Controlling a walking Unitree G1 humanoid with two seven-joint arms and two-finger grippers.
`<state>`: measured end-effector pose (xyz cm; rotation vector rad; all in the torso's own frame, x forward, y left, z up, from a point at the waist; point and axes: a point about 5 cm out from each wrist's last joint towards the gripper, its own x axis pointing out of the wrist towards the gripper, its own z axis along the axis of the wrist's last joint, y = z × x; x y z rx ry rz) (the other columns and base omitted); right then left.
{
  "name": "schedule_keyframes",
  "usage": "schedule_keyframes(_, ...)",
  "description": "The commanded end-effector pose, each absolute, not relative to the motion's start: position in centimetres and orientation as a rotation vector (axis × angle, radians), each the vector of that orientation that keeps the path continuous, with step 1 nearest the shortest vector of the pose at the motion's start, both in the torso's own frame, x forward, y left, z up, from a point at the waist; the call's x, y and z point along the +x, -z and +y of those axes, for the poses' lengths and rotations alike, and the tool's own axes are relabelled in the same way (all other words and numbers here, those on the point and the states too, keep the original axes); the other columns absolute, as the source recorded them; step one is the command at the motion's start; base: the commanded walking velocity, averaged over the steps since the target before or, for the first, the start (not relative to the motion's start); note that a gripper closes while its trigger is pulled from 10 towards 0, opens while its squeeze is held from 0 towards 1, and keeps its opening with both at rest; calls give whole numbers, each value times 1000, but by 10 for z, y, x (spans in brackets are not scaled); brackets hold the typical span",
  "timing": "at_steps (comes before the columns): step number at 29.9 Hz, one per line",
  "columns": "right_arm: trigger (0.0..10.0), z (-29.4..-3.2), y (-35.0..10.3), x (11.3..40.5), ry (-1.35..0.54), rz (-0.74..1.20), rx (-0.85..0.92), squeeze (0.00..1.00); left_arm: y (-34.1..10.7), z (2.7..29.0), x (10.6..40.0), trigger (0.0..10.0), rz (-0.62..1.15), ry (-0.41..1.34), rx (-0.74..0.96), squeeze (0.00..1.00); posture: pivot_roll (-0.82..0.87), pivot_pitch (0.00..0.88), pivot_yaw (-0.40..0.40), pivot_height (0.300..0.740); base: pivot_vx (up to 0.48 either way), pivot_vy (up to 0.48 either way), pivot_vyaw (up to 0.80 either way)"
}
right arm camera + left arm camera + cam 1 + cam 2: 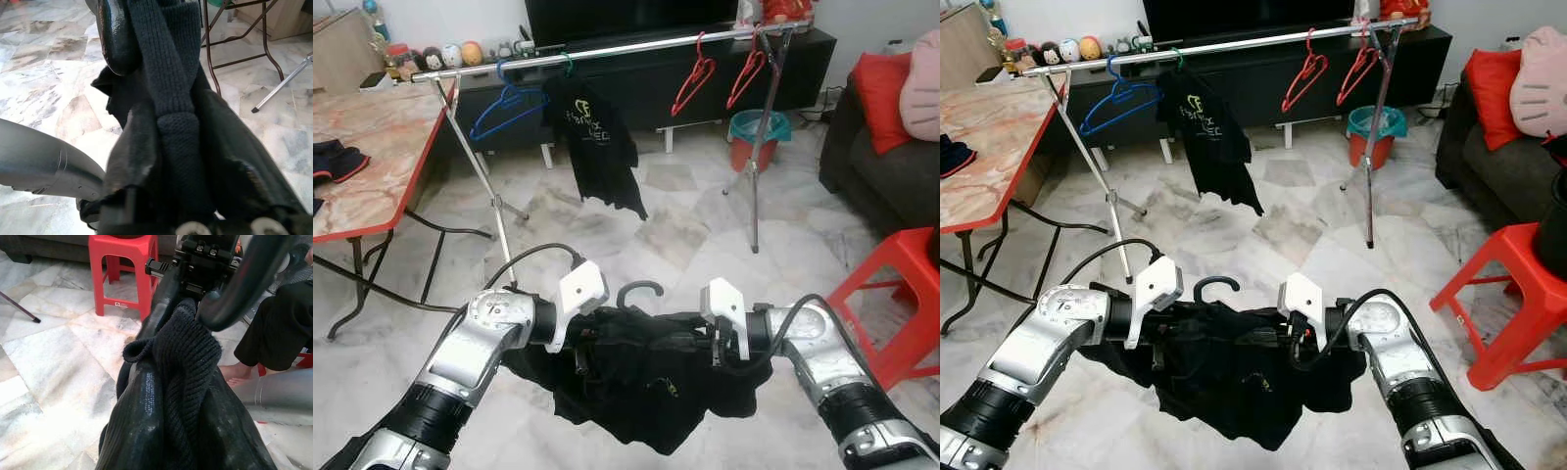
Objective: Hang hanger
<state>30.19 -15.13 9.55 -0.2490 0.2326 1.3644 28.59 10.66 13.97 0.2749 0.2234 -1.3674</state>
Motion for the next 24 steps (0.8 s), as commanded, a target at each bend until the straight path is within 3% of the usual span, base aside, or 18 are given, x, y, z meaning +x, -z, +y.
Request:
schedule_keyframes(1, 10000, -148, -117, 309, -1355, 118, -254, 1000, -129, 105, 279, 0, 281, 1418, 270, 0, -80, 0, 125, 740, 0, 0, 0)
schedule_keyframes(13, 10000, -152, -118, 300, -1437, 158, -247, 1000, -120, 110, 284, 0, 299, 1343, 277, 0, -84, 0, 125, 740, 0, 0, 0)
schedule_keyframes(23, 10000, -167, -115, 307, -1254, 155, -310, 1000, -111, 123, 299, 0, 281, 1153, 288, 0, -86, 0, 125, 740, 0, 0, 0)
schedule_keyframes(24, 10000, -171, -113, 310, -1195, 151, -327, 800, -109, 127, 302, 0, 275, 1098, 294, 0, -90, 0, 121, 740, 0, 0, 0)
